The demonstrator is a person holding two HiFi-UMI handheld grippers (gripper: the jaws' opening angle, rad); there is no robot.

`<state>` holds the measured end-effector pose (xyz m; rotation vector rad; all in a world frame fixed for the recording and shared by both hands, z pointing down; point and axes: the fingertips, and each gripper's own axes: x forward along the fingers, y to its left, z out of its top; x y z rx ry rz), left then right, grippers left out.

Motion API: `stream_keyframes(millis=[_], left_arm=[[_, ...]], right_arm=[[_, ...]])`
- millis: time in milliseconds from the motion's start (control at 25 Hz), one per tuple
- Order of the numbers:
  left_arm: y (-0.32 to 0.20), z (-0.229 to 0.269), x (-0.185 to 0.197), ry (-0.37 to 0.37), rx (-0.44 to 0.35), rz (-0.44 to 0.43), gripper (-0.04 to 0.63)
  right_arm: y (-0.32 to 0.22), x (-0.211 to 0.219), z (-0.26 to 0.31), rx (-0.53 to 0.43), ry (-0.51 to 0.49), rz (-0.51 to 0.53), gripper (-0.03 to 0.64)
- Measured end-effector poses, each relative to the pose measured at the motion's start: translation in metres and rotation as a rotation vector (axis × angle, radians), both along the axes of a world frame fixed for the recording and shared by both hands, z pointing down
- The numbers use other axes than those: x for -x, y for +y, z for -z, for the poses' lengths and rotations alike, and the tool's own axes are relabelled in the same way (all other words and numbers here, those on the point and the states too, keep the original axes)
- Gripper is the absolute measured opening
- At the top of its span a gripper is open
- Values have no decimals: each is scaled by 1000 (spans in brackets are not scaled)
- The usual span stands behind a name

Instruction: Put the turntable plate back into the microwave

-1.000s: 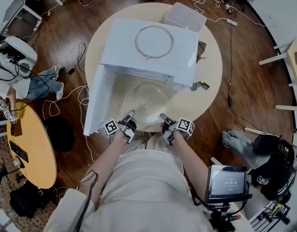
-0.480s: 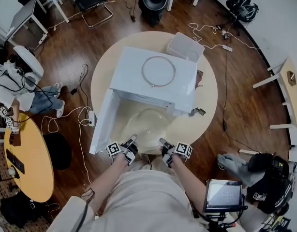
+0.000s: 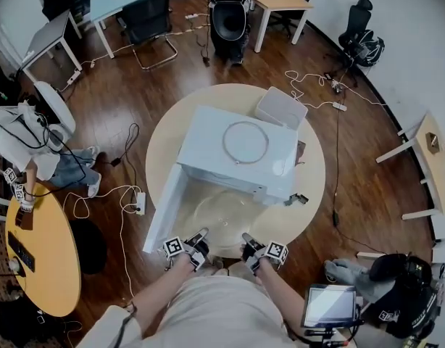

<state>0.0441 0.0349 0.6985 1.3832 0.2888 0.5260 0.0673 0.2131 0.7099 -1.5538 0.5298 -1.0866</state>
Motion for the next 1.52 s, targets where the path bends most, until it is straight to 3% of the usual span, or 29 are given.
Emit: stream_keyframes(millis=[320,560,1040,1520], left_arm=[[-1,22,1,31,9,34,34],[-9,38,-1,89,-18,50,34],[-19,69,-8,119,22,90,35],[-27,94,-13,156,61,113,35]], right_arm=[[-5,-9,19,-3,21,95,53],[-11,-16,37,-45,61,92,48],[-24,-28,76,-146,104,45,44],[-31,-36,103,-154,211,67,45]])
